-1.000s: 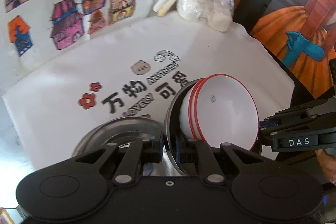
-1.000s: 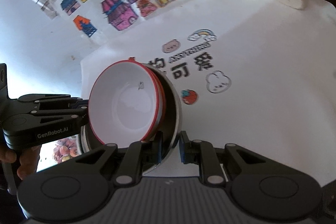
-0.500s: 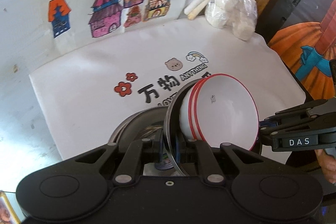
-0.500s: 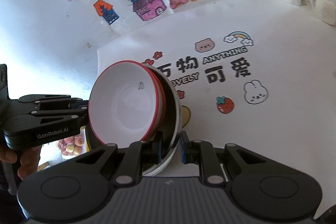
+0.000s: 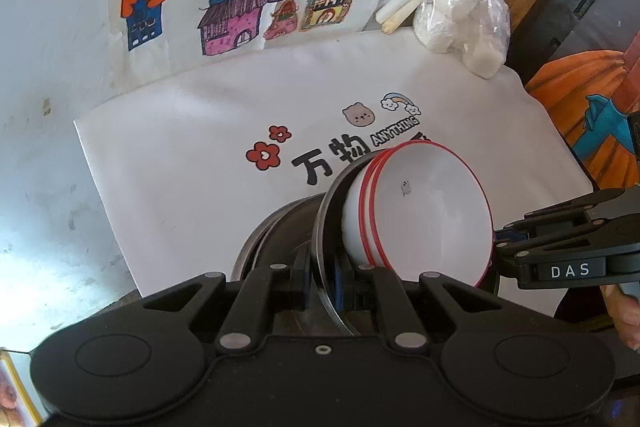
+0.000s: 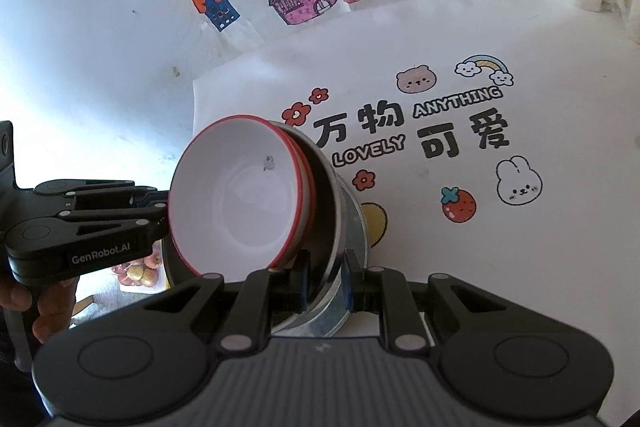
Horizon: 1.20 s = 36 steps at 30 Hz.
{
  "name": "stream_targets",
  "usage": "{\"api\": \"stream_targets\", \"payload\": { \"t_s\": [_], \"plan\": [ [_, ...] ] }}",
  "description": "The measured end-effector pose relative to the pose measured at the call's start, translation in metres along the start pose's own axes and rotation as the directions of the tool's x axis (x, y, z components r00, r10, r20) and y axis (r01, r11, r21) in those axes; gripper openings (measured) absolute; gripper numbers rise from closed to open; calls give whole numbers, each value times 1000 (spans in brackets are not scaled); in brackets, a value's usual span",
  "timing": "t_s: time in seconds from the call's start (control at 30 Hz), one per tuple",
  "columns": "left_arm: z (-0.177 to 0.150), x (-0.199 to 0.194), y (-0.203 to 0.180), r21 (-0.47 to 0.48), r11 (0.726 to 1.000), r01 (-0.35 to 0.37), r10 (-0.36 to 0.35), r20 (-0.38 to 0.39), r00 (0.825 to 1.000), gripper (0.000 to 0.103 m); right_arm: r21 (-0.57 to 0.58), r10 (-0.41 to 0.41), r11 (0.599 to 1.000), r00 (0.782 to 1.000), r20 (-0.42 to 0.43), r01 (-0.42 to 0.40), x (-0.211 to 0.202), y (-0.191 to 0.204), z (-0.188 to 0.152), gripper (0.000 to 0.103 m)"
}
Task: Organize plates and bowls
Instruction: 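Carry the steel bowl over the plate stack and lower it onto the plates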
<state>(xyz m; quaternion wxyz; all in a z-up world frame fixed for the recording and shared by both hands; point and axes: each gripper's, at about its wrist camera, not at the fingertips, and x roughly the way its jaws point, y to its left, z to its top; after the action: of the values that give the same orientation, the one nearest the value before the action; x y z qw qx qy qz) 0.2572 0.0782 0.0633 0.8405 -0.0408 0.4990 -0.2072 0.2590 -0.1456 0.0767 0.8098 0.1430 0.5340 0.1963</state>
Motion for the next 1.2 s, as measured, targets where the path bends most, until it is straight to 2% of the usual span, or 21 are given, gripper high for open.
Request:
{"api": "stream_targets", "payload": {
  "t_s": [1.2],
  "plan": [
    [-9, 14, 23, -43, 999, 2, -5, -59, 998, 10, -17, -16, 1000, 996, -91, 15, 34, 8, -1, 19]
  ]
}}
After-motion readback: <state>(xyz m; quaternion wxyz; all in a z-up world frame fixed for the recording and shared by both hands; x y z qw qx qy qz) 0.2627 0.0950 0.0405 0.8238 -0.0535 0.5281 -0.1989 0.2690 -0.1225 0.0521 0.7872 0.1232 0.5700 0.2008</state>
